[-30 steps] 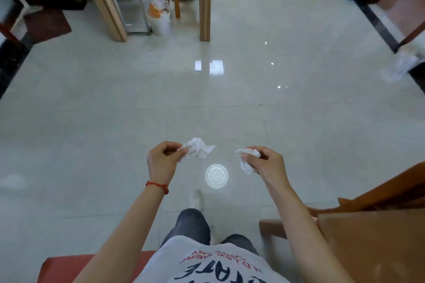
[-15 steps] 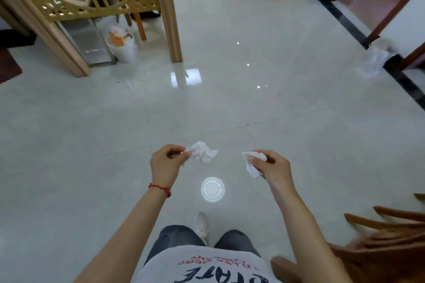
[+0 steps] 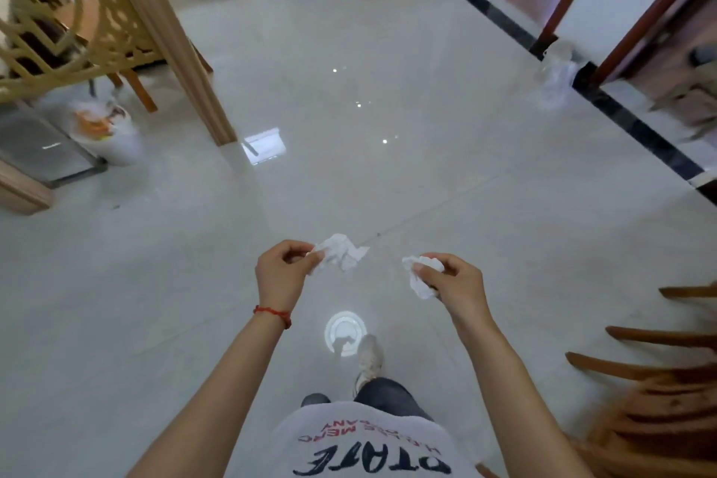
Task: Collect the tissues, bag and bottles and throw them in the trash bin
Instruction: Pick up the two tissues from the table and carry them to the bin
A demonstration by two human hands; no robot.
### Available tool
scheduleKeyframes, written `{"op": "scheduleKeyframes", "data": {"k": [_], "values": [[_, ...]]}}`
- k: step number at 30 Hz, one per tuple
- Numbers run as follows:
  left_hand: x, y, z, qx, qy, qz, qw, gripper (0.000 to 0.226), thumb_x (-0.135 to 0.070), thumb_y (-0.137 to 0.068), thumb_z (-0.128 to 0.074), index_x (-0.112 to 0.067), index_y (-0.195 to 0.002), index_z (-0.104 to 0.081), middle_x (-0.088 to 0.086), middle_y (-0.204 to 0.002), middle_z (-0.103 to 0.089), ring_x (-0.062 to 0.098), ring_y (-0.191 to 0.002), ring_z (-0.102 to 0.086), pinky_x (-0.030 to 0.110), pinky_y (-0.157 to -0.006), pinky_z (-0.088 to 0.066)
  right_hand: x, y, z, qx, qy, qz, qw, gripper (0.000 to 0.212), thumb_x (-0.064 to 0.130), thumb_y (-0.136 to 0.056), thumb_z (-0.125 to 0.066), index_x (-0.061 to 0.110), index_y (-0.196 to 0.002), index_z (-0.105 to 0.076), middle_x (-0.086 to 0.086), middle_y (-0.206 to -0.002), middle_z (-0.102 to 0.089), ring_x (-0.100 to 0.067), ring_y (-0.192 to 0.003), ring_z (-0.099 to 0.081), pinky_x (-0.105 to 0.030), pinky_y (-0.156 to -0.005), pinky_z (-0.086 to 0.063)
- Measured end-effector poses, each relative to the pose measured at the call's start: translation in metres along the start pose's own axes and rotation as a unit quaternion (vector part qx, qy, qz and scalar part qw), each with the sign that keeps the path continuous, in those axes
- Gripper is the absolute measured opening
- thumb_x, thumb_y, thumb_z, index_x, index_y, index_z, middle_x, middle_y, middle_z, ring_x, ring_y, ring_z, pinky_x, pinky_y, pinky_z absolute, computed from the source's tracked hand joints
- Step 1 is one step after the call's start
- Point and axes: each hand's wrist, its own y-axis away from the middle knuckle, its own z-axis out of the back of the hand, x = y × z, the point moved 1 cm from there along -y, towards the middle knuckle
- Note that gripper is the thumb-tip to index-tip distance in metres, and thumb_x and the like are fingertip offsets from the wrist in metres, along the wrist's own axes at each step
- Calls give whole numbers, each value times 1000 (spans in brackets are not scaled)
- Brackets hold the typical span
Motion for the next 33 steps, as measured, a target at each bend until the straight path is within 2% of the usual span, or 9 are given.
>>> {"op": "scheduleKeyframes", "data": {"k": [2, 8, 13, 16, 18, 24, 26, 29, 33], "values": [[-16, -23, -21, 18, -7, -5, 1000, 15, -5, -66, -76, -16, -66, -65, 0, -62, -62, 13, -59, -55, 10, -55, -46, 13, -21, 6, -15, -10, -2, 1000, 10, 11, -71, -75, 13, -80, -71, 3, -74, -67, -8, -64, -61, -18, -57, -48], [-58, -78, -83, 76, -17, -29, 997, 15, -4, -66, -76, -15, -66, -66, 1, -61, -62, 11, -55, -55, 7, -52, -45, 42, -74, 26, -58, -35, -4, 998, 13, 9, -73, -73, 9, -86, -71, -4, -79, -68, -14, -68, -61, -24, -63, -49], [-83, -111, -136, 156, -47, -56, 985, 15, -5, -66, -76, -17, -66, -66, 1, -59, -62, -2, -46, -54, 7, -51, -45, 48, -99, 46, -134, -79, -23, 988, 11, 8, -73, -73, 12, -83, -70, 0, -73, -66, -12, -65, -60, -20, -59, -49], [-99, -130, -172, 214, -63, -70, 972, 15, -6, -67, -76, -17, -66, -66, 1, -60, -62, 1, -48, -55, 6, -50, -45, 50, -108, 58, -189, -115, -34, 975, 11, 6, -74, -72, 15, -81, -70, 0, -74, -66, -14, -67, -61, -23, -62, -49], [-107, -141, -197, 255, -76, -82, 961, 17, -6, -67, -76, -20, -65, -65, 1, -61, -63, 8, -54, -56, 7, -51, -46, 51, -113, 66, -230, -132, -38, 964, 12, 6, -75, -72, 15, -82, -70, 0, -76, -67, -14, -69, -62, -23, -63, -50], [-131, -167, -261, 373, -111, -107, 915, 11, -8, -67, -75, -15, -69, -67, 6, -67, -65, 16, -61, -58, 20, -61, -49, 55, -122, 85, -354, -177, -36, 917, 14, 7, -74, -73, 20, -77, -69, 4, -74, -67, -7, -64, -61, -13, -52, -49], [-137, -171, -279, 400, -114, -114, 902, 11, -8, -67, -75, -14, -70, -67, 5, -67, -65, 15, -60, -58, 19, -61, -50, 55, -125, 89, -389, -181, -32, 903, 16, 6, -74, -73, 21, -75, -68, 5, -72, -66, -1, -58, -61, -11, -51, -47], [-144, -176, -304, 428, -112, -115, 890, 15, -6, -67, -76, -18, -67, -66, 2, -62, -63, 12, -56, -56, 10, -54, -48, 57, -132, 95, -424, -175, -31, 888, 19, 6, -74, -74, 24, -74, -68, 7, -71, -66, 5, -54, -59, -9, -50, -46], [-151, -181, -342, 452, -122, -111, 877, 11, -7, -66, -76, -13, -70, -68, 1, -60, -62, 1, -49, -55, 12, -55, -47, 59, -146, 113, -449, -176, -40, 875, 14, 11, -74, -75, 22, -79, -68, 8, -75, -66, -3, -64, -61, -9, -52, -48]]}}
